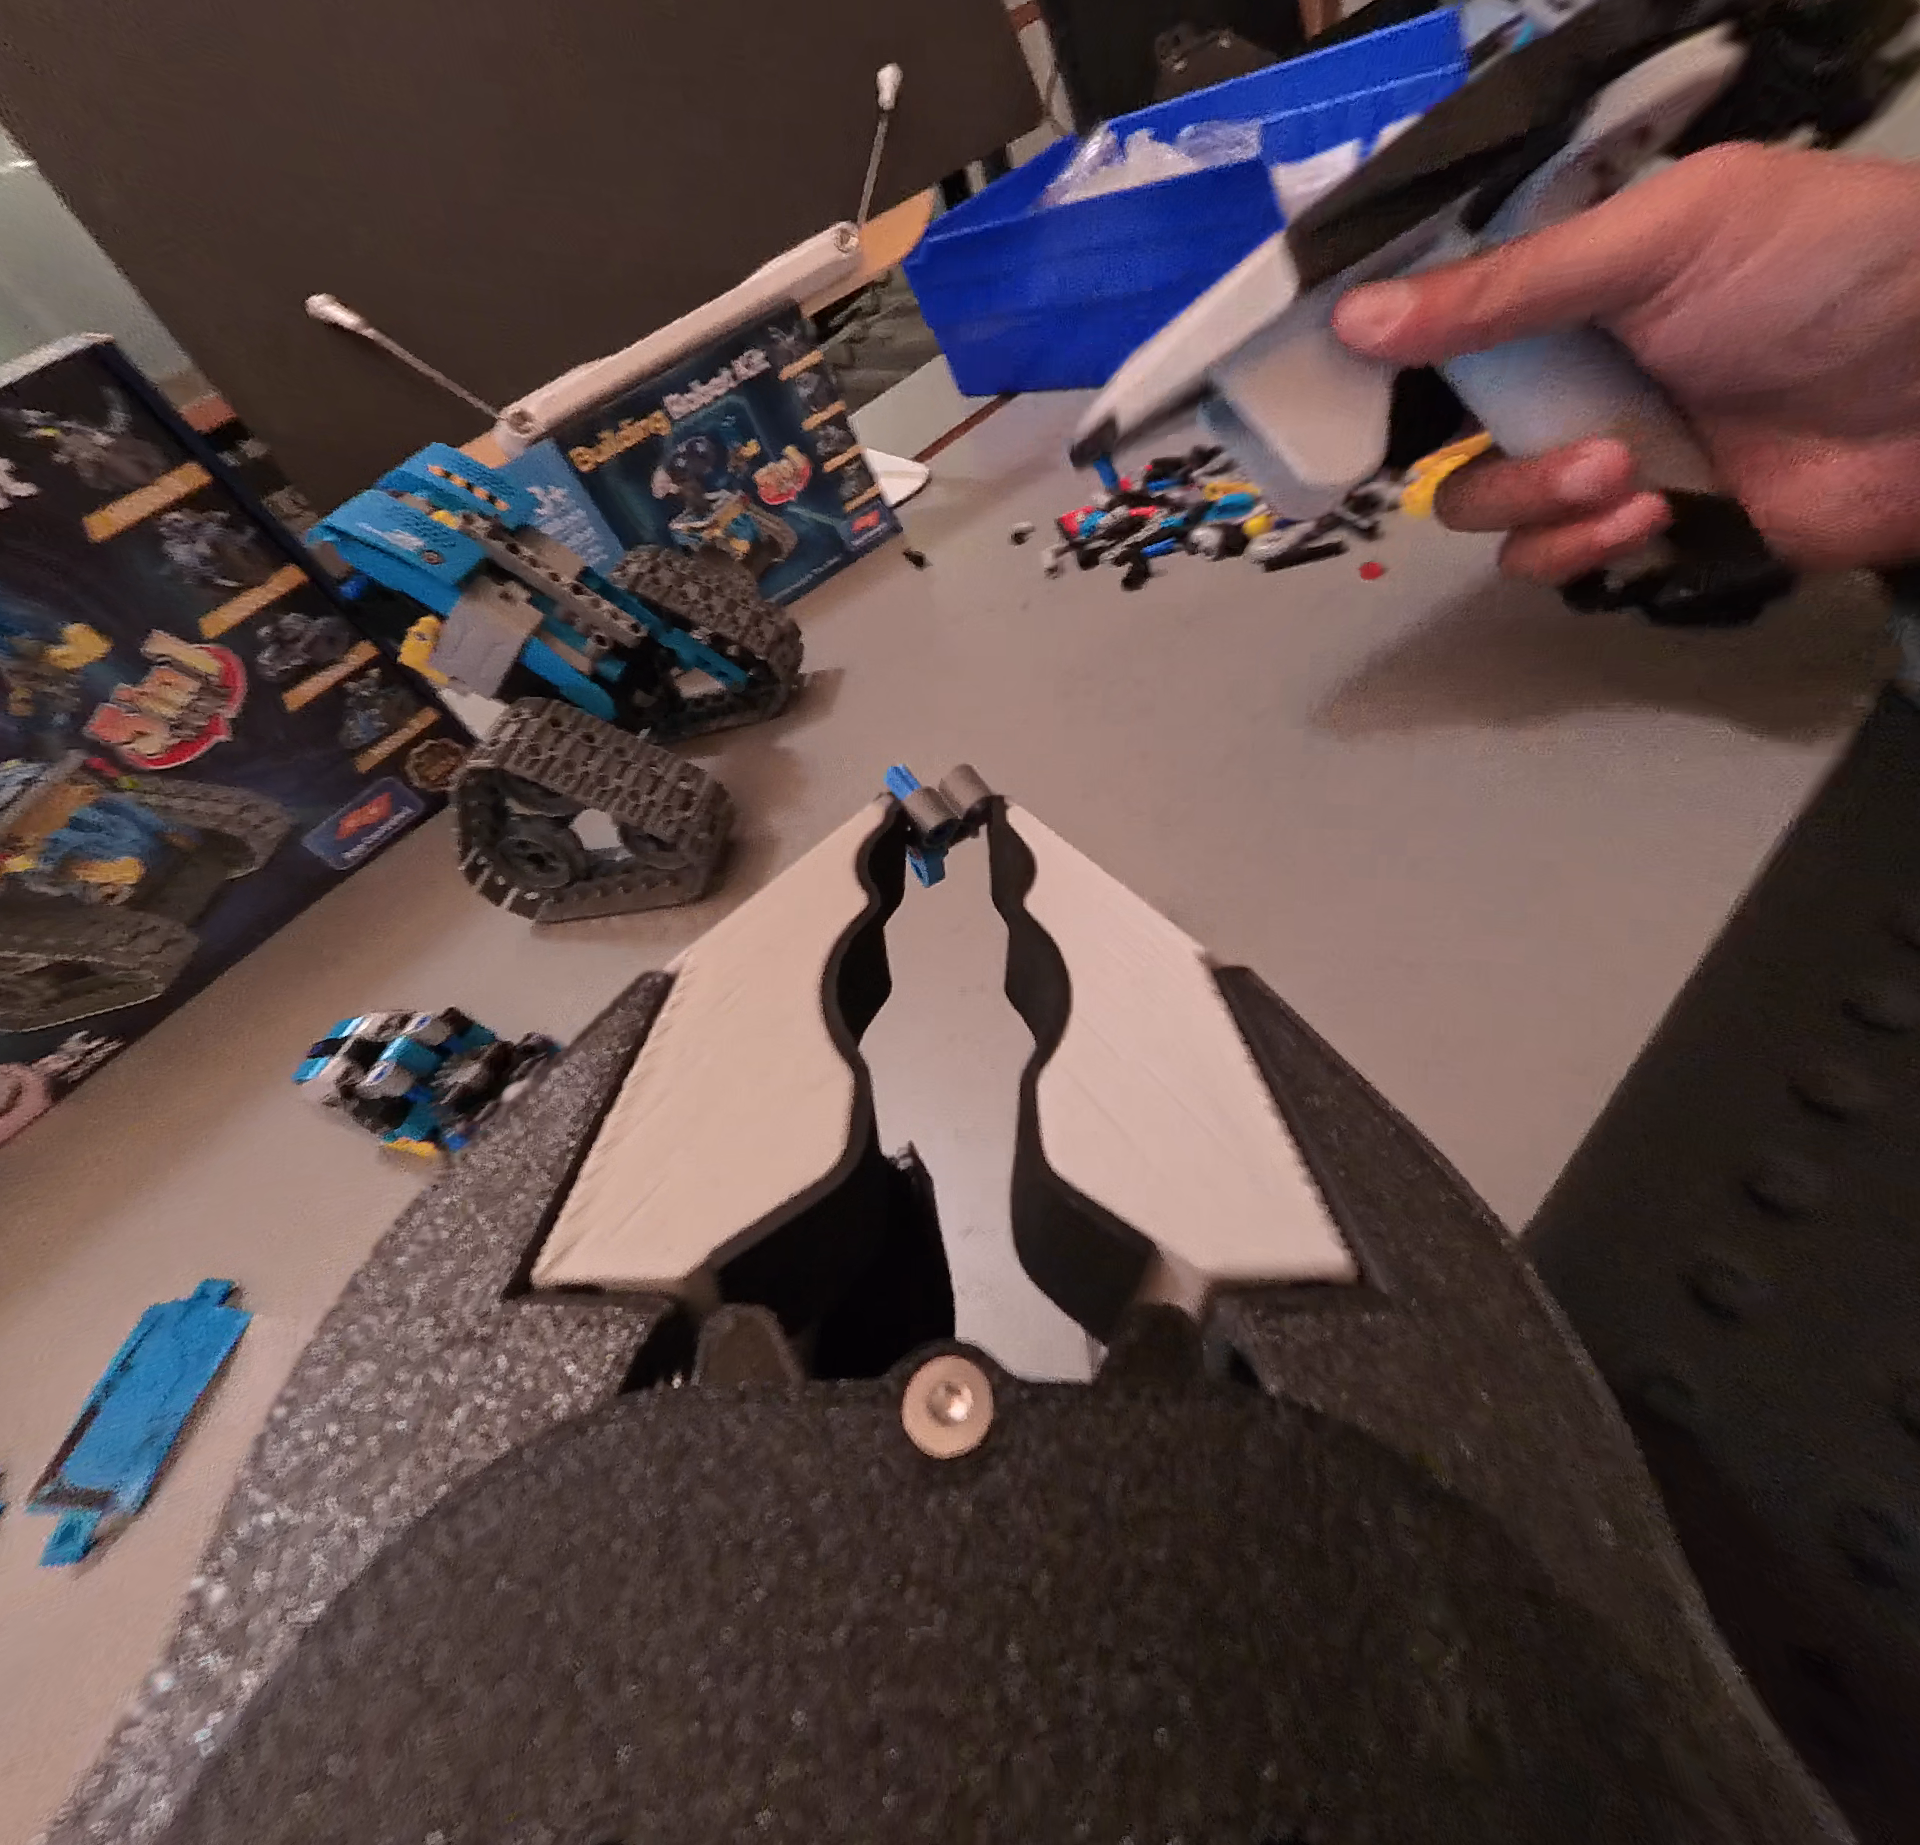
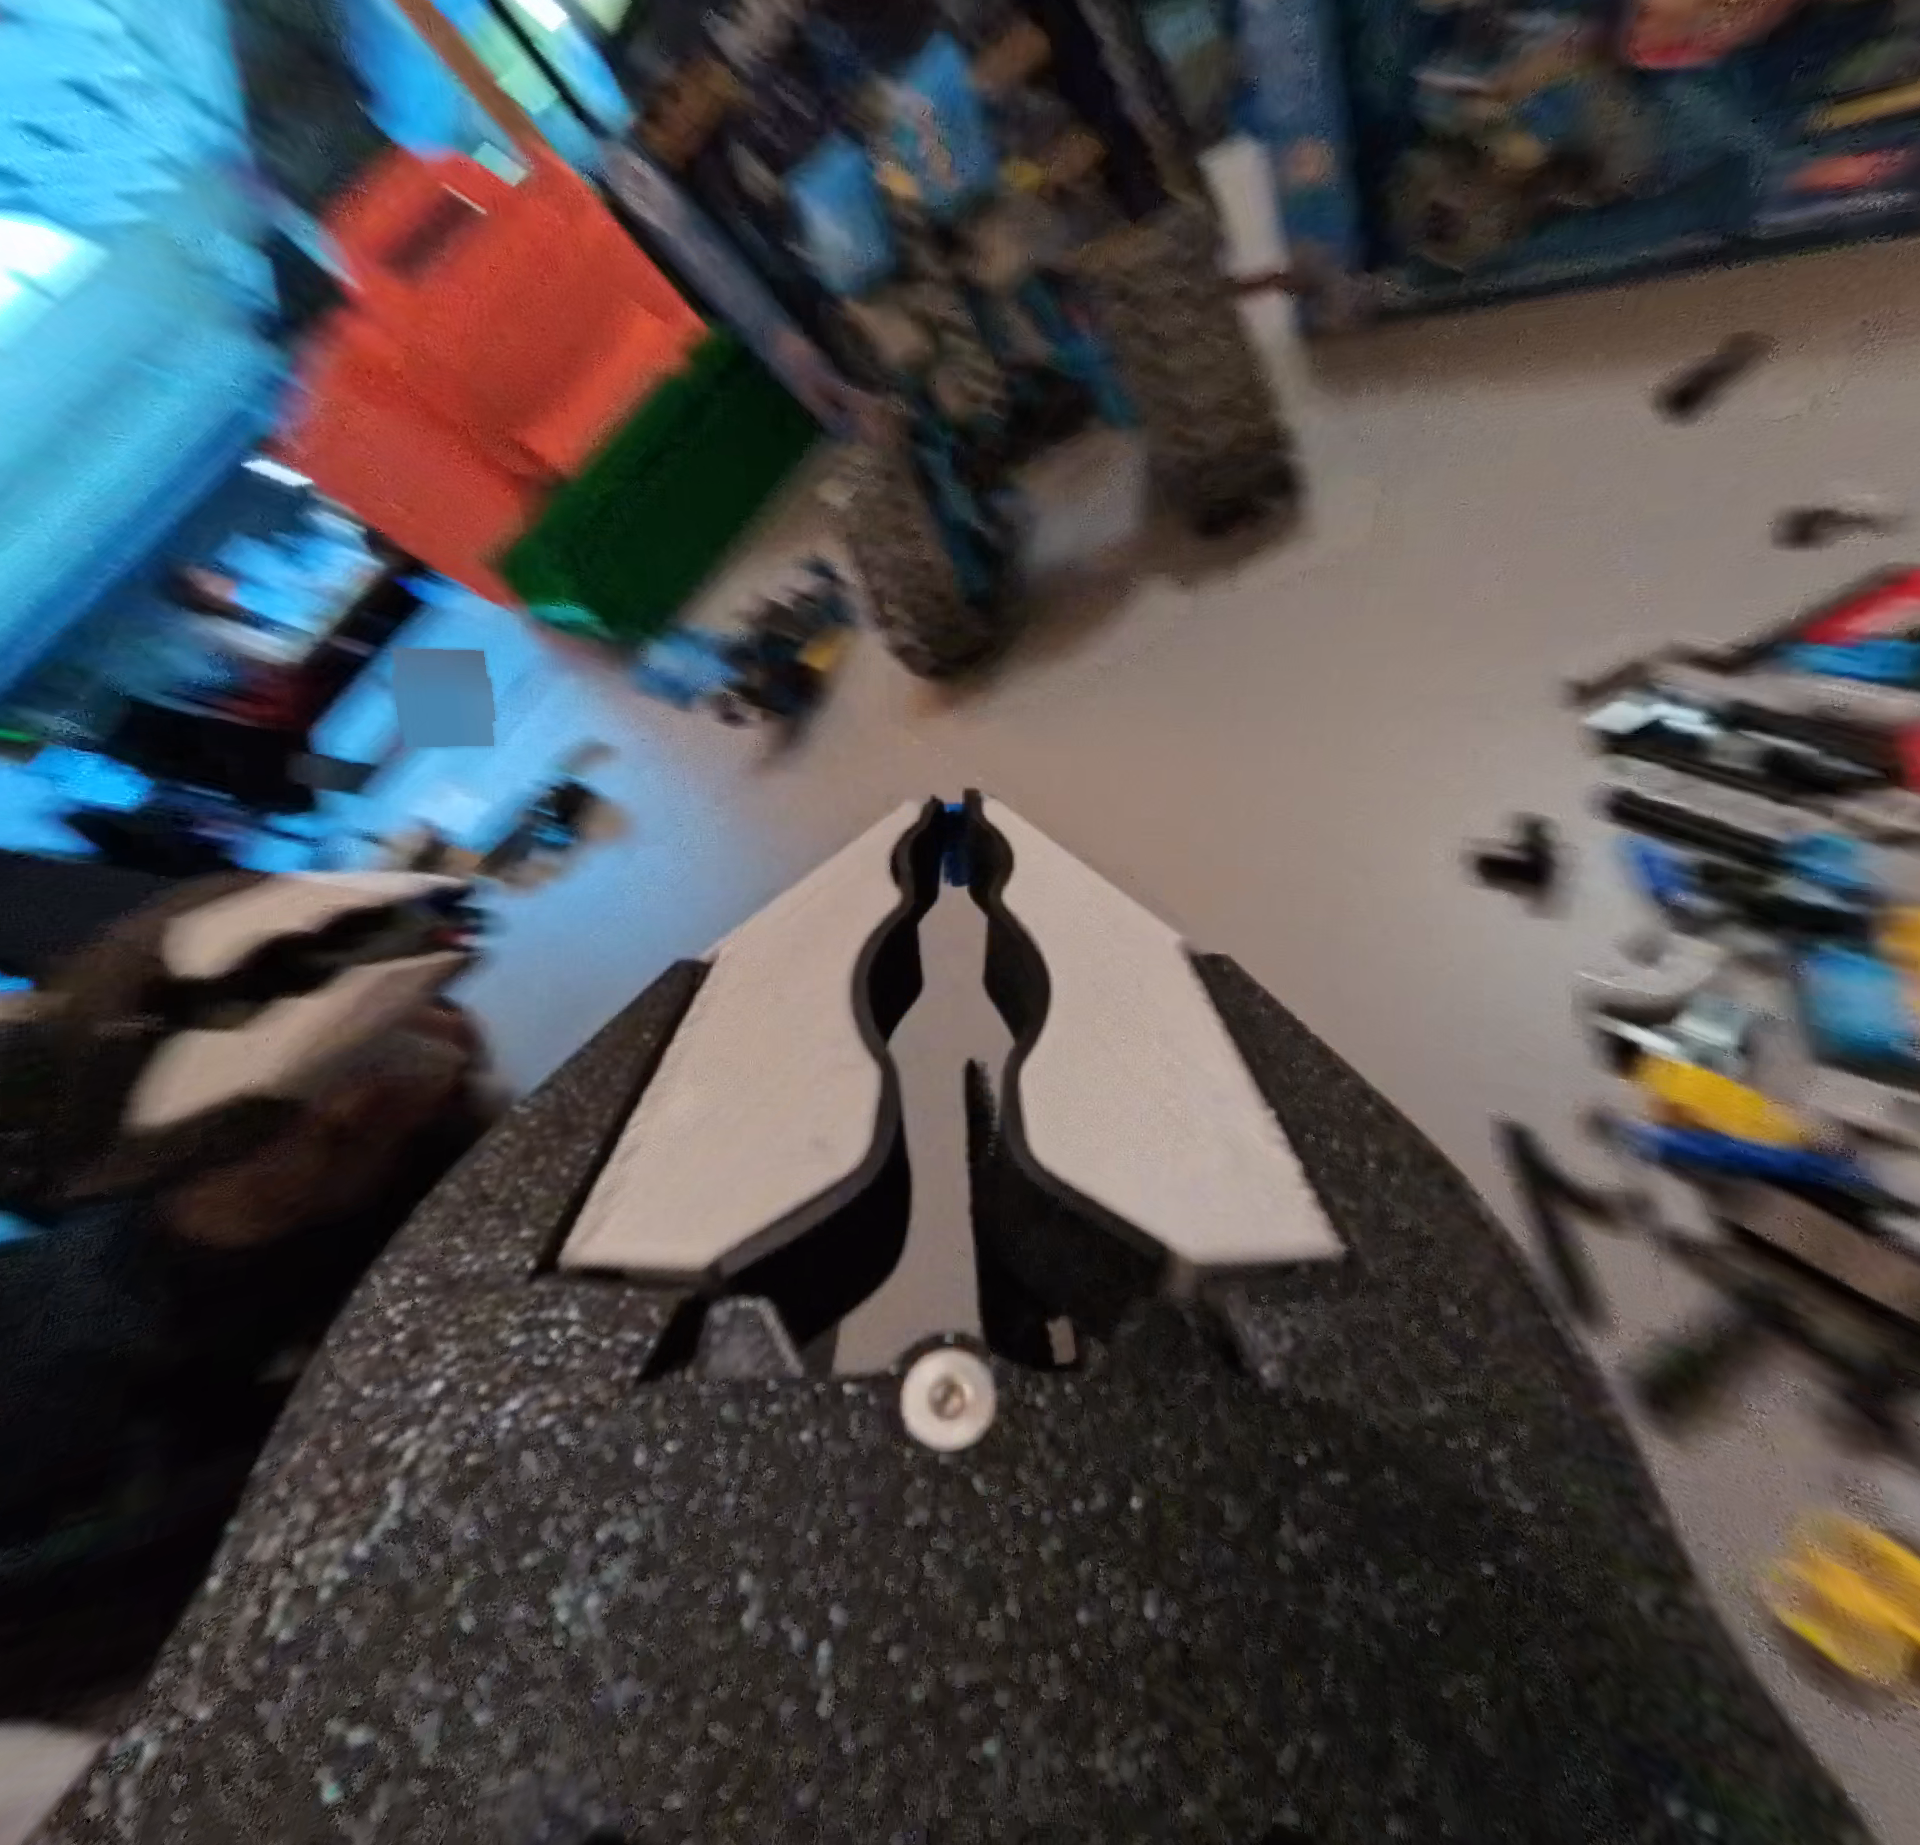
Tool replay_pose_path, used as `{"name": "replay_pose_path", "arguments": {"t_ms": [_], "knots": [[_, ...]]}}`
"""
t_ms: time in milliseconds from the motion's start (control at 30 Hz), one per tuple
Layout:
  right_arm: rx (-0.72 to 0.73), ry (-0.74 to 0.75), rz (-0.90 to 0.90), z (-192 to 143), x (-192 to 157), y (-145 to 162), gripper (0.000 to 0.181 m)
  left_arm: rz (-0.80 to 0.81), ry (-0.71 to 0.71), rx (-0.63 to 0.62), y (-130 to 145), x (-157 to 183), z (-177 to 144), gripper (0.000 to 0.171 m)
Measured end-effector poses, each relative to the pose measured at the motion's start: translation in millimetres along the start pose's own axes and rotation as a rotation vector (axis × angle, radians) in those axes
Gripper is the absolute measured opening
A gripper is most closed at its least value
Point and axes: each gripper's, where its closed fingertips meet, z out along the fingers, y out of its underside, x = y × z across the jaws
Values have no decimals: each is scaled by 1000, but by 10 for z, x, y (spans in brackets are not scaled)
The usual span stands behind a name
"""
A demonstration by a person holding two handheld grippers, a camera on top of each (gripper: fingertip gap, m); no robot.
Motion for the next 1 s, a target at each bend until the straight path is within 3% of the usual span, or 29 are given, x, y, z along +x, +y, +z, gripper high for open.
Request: {"name": "replay_pose_path", "arguments": {"t_ms": [67, 200, 300, 433, 533, 600, 667, 700, 800, 1000], "knots": [[-69, 380, -162, -340, 666, -27, 2, -34, 120, 28, -30, 156, 12, 15], [-119, 675, -311, -823, 1135, -193, 4, -81, 164, 30, -19, 174, 36, 15], [-91, 665, -261, -919, 1226, -215, 17, -105, 177, 22, -3, 168, 45, 15], [-43, 628, -209, -992, 1224, -281, 19, -101, 179, 24, -7, 173, 45, 15], [-1, 414, -255, -751, 735, -352, 24, -83, 166, 35, -30, 164, 37, 15], [-59, 55, -302, -382, -50, -187, 19, -61, 167, 47, -50, 179, 31, 15], [-144, -328, -238, -123, -900, 100, 28, -17, 134, 33, -34, 161, 41, 15], [-173, -420, -187, -15, -1139, 208, 28, 16, 111, 27, -27, 149, 44, 15], [-179, -550, -67, 241, -1482, 413, 24, 102, 56, 4, -7, 135, 52, 15], [-222, -496, -14, 443, -1389, 606, 12, 225, -28, -63, 69, 100, 81, 15]]}}
